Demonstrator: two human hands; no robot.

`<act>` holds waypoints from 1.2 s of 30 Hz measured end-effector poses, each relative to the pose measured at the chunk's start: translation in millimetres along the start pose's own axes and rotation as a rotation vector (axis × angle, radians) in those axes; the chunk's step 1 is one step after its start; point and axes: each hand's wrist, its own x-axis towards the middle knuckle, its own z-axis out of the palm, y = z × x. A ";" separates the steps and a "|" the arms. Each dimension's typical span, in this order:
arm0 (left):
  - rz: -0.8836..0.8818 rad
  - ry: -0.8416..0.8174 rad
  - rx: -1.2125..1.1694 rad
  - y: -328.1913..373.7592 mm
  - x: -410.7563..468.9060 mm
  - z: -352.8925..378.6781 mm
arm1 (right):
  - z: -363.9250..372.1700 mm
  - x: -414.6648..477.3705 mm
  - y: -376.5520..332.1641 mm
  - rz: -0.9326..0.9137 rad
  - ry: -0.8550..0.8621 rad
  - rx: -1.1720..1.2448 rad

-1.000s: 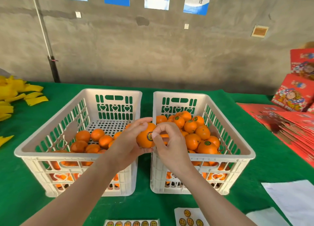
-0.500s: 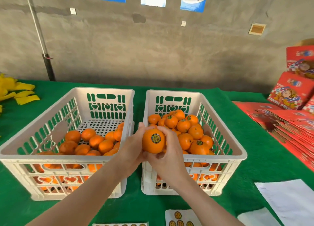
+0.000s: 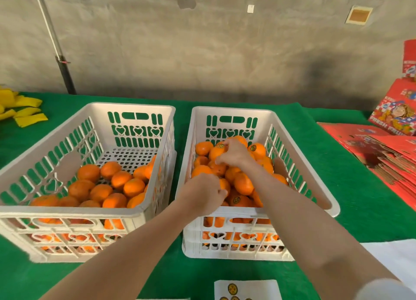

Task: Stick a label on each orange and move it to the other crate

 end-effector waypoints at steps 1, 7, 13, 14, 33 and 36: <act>-0.009 0.000 0.018 0.4 -0.2 0.4 | 9.1 12.4 -1.2 -0.016 -0.016 -0.085; -0.062 0.110 0.041 -2.7 -0.7 2.5 | 49.9 42.2 2.8 -0.081 0.085 -0.313; -0.052 0.128 0.069 -0.3 -0.3 0.6 | 17.2 10.3 -23.8 -0.175 0.154 -0.017; -0.050 0.136 0.065 0.4 -1.1 0.6 | 5.6 -5.6 -31.0 -0.209 0.216 0.103; 0.109 0.517 -0.227 17.6 -63.2 16.9 | 82.7 -219.8 110.4 -0.005 -0.644 -0.371; 0.210 0.654 -0.274 19.9 -91.2 27.3 | 81.8 -219.8 109.1 -0.012 -0.613 -0.335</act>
